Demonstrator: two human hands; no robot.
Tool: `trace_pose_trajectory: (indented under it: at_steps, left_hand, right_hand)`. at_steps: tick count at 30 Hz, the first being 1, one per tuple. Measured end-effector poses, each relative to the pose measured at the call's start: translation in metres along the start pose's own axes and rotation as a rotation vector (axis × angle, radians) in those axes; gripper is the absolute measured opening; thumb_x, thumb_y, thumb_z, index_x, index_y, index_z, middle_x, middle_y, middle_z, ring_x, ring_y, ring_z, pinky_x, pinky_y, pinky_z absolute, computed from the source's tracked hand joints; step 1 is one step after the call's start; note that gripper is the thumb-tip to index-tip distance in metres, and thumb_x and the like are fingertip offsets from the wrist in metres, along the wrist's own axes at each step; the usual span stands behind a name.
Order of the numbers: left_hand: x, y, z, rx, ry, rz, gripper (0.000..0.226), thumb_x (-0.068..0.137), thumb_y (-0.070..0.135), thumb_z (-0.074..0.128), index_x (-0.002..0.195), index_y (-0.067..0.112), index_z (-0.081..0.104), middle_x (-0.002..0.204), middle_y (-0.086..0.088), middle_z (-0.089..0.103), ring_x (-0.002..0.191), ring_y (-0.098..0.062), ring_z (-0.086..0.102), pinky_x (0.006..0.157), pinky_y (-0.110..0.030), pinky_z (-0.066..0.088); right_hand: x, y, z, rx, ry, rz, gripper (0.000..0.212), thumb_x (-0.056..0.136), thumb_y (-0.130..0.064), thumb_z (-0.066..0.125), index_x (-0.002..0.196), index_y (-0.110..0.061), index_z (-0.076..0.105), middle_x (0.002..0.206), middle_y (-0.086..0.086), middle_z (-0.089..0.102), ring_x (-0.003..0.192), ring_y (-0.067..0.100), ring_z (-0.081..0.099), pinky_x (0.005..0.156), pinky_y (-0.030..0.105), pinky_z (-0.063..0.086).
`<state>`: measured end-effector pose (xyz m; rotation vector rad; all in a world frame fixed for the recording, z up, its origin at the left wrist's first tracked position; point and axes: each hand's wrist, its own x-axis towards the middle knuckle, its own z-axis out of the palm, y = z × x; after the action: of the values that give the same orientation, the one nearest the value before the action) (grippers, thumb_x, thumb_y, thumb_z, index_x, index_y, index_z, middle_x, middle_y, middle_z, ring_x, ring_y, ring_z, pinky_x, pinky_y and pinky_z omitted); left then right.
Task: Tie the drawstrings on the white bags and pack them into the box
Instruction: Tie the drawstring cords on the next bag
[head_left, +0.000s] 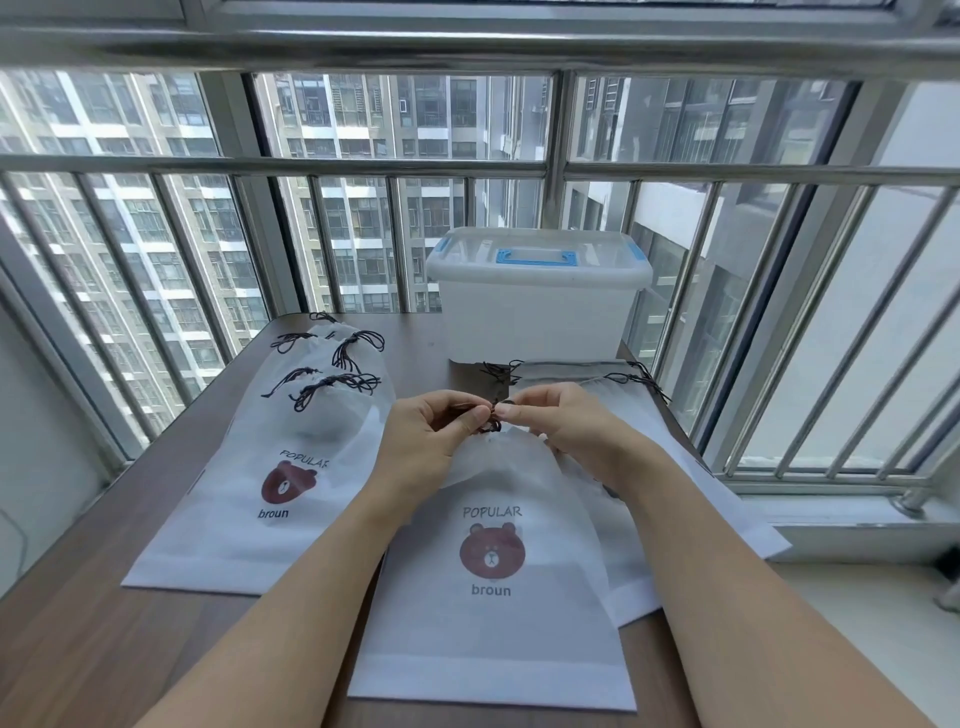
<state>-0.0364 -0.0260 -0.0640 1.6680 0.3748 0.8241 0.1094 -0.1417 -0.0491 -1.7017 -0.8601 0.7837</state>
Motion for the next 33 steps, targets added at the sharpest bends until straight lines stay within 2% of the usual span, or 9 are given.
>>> trace_pose_trajectory:
  at_steps: [5, 8, 13, 16, 19, 24, 27, 30, 33]
  left_hand:
    - [0.002, -0.004, -0.001, 0.010, 0.009, 0.011, 0.009, 0.089, 0.004, 0.070, 0.089, 0.012, 0.075, 0.080, -0.003, 0.077, 0.075, -0.010, 0.072, 0.075, -0.017, 0.054]
    - [0.003, -0.007, 0.000, 0.030, 0.021, 0.024, 0.006, 0.091, 0.006, 0.069, 0.091, 0.009, 0.074, 0.080, -0.003, 0.076, 0.075, -0.010, 0.071, 0.074, -0.018, 0.054]
    - [0.004, -0.007, -0.001, -0.168, 0.047, -0.076, 0.010, 0.091, 0.010, 0.069, 0.095, 0.002, 0.073, 0.084, -0.010, 0.076, 0.079, -0.015, 0.070, 0.077, -0.022, 0.056]
    - [0.004, -0.007, -0.001, -0.288, 0.068, -0.157, 0.008, 0.091, 0.007, 0.067, 0.095, 0.001, 0.072, 0.080, -0.011, 0.074, 0.073, -0.015, 0.070, 0.075, -0.021, 0.057]
    - [0.005, -0.008, -0.001, -0.303, 0.067, -0.183, 0.008, 0.092, 0.007, 0.066, 0.092, 0.006, 0.073, 0.080, -0.008, 0.074, 0.073, -0.014, 0.066, 0.071, -0.019, 0.056]
    - [0.003, -0.007, 0.000, -0.276, 0.056, -0.141, 0.010, 0.093, 0.003, 0.064, 0.092, 0.006, 0.073, 0.078, -0.005, 0.074, 0.071, -0.010, 0.066, 0.071, -0.018, 0.054]
    - [0.002, -0.005, 0.000, -0.240, 0.046, -0.098, 0.013, 0.093, 0.002, 0.064, 0.091, 0.009, 0.075, 0.079, -0.005, 0.074, 0.072, -0.011, 0.065, 0.073, -0.019, 0.054]
    - [0.001, -0.003, -0.001, -0.233, 0.054, -0.076, 0.011, 0.092, 0.002, 0.065, 0.092, 0.008, 0.074, 0.079, -0.003, 0.075, 0.072, -0.010, 0.067, 0.072, -0.019, 0.054]
    - [0.000, -0.001, -0.001, -0.180, 0.045, -0.026, 0.012, 0.090, 0.002, 0.067, 0.089, 0.010, 0.075, 0.078, 0.000, 0.076, 0.072, -0.009, 0.069, 0.071, -0.019, 0.053]
  right_hand:
    - [0.000, -0.004, -0.002, 0.101, 0.048, -0.107, 0.013, 0.090, -0.028, 0.074, 0.089, -0.015, 0.074, 0.076, -0.009, 0.064, 0.072, 0.009, 0.044, 0.068, 0.025, 0.034]
    - [-0.002, -0.007, 0.001, 0.238, -0.046, -0.178, 0.012, 0.090, -0.022, 0.074, 0.090, -0.010, 0.073, 0.068, -0.005, 0.061, 0.067, 0.011, 0.045, 0.065, 0.023, 0.035]
    - [-0.006, -0.007, 0.008, 0.281, -0.215, -0.217, 0.021, 0.096, -0.017, 0.065, 0.104, 0.000, 0.076, 0.099, 0.016, 0.074, 0.100, 0.024, 0.068, 0.099, 0.035, 0.049]
    - [-0.006, -0.006, 0.010, 0.255, -0.198, -0.256, 0.021, 0.097, -0.006, 0.062, 0.112, 0.004, 0.073, 0.105, 0.019, 0.075, 0.103, 0.026, 0.070, 0.098, 0.032, 0.053]
    - [-0.005, -0.005, 0.018, 0.174, -0.075, -0.325, 0.017, 0.089, -0.001, 0.072, 0.105, 0.002, 0.076, 0.097, 0.016, 0.077, 0.093, 0.021, 0.074, 0.086, 0.024, 0.054]
    - [-0.002, -0.003, 0.027, 0.193, 0.112, -0.343, 0.009, 0.079, 0.002, 0.081, 0.087, 0.002, 0.077, 0.082, 0.018, 0.077, 0.075, 0.024, 0.072, 0.070, 0.031, 0.053]
    - [0.001, -0.003, 0.029, 0.181, 0.165, -0.328, 0.022, 0.075, -0.003, 0.086, 0.092, -0.004, 0.071, 0.074, 0.015, 0.073, 0.067, 0.023, 0.061, 0.062, 0.030, 0.044]
    - [0.003, 0.001, 0.025, 0.132, 0.123, -0.277, 0.027, 0.079, -0.013, 0.085, 0.104, -0.013, 0.074, 0.076, 0.006, 0.068, 0.071, 0.018, 0.057, 0.071, 0.030, 0.045]
    - [0.004, 0.005, 0.022, 0.113, 0.004, -0.226, 0.013, 0.084, -0.023, 0.081, 0.089, -0.011, 0.079, 0.091, 0.014, 0.077, 0.086, 0.023, 0.068, 0.085, 0.036, 0.047]
